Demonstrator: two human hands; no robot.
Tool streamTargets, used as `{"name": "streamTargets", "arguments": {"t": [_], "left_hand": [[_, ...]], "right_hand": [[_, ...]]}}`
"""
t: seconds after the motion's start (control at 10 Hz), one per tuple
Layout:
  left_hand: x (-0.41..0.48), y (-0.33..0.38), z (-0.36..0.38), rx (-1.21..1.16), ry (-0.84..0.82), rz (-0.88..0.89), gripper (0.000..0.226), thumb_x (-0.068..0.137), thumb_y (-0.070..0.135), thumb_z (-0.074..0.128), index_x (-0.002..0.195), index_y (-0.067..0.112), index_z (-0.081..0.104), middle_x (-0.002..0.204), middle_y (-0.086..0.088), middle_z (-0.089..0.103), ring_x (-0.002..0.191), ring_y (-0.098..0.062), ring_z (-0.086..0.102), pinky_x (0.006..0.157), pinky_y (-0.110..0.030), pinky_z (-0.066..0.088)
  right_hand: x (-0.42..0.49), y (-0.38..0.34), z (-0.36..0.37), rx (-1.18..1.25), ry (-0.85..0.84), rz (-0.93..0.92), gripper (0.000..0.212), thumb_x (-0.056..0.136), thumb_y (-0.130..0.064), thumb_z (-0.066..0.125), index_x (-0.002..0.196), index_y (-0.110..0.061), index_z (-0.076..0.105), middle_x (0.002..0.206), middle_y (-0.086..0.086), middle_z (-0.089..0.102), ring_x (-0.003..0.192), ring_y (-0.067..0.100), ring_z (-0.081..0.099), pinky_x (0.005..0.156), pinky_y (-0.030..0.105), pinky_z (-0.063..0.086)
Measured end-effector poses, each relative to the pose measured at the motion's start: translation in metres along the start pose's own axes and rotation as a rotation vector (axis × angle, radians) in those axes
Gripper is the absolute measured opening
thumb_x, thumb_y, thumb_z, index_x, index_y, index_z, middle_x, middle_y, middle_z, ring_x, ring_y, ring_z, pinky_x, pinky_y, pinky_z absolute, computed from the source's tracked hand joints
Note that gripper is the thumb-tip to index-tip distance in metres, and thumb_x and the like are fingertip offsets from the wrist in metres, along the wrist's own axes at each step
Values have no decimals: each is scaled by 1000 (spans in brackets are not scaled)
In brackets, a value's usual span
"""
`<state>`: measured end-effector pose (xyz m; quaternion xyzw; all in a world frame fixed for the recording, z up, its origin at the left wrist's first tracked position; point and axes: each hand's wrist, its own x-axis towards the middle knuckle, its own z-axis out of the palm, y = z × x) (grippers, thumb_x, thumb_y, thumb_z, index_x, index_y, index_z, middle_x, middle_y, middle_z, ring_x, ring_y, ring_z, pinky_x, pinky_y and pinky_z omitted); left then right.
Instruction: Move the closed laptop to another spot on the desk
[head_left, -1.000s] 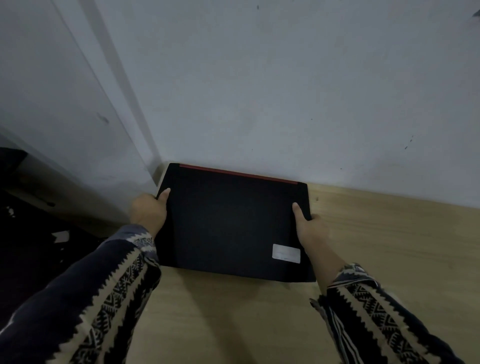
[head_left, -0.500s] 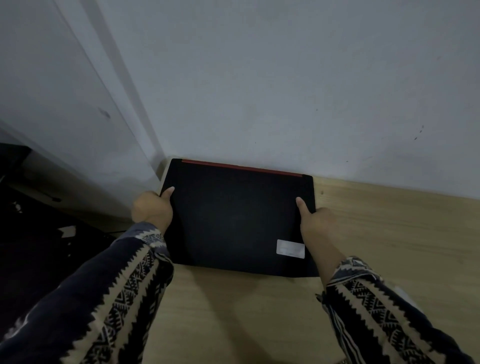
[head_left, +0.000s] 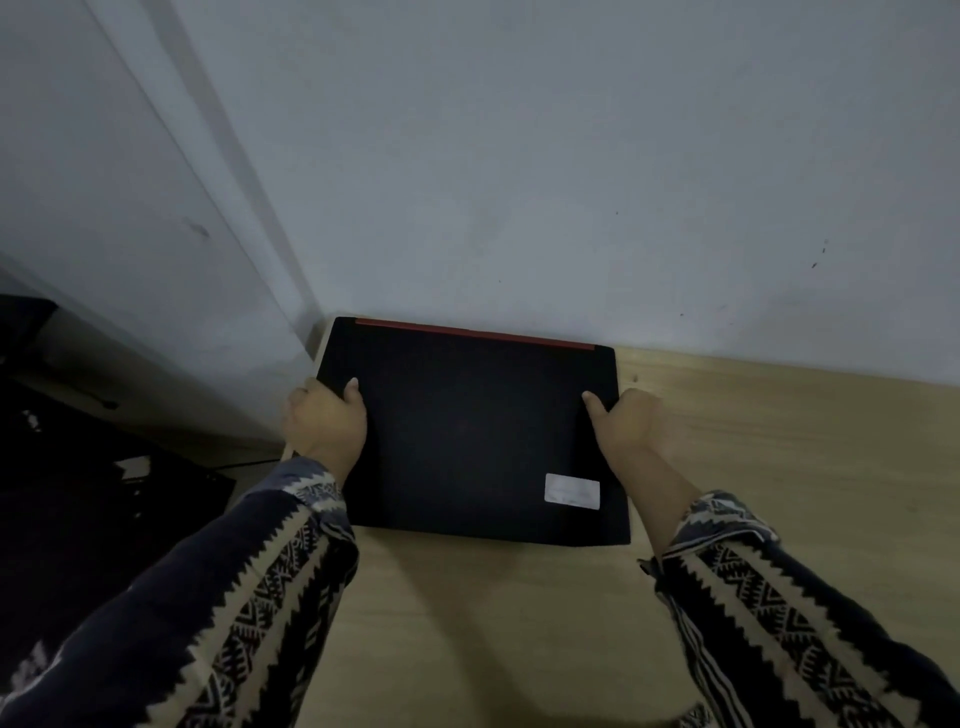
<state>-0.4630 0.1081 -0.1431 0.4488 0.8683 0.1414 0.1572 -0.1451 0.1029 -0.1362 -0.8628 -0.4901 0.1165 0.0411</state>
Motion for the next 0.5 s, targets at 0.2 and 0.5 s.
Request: {"name": "streamTargets", "arguments": {"t": [0.2,0.5], "left_hand": [[-32,-1,0,-24,1,165,65,93,33,49,147,3,29,141,-26,43,131,-41,39,108,-50,31],[-98,6,-4,4,-15,208,61,95,35,45,148,8,31,147,-22,40,138,-37,34,114,-48,28]], "right_hand": [[-26,6,-2,-24,-38,-98,68,97,-54,46,140,-2,44,134,22,52,120,35,52,88,43,48],[-67,38,-33,89,-79,-188,67,98,-49,48,151,-12,31,146,17,43,129,34,45,95,41,43]]}}
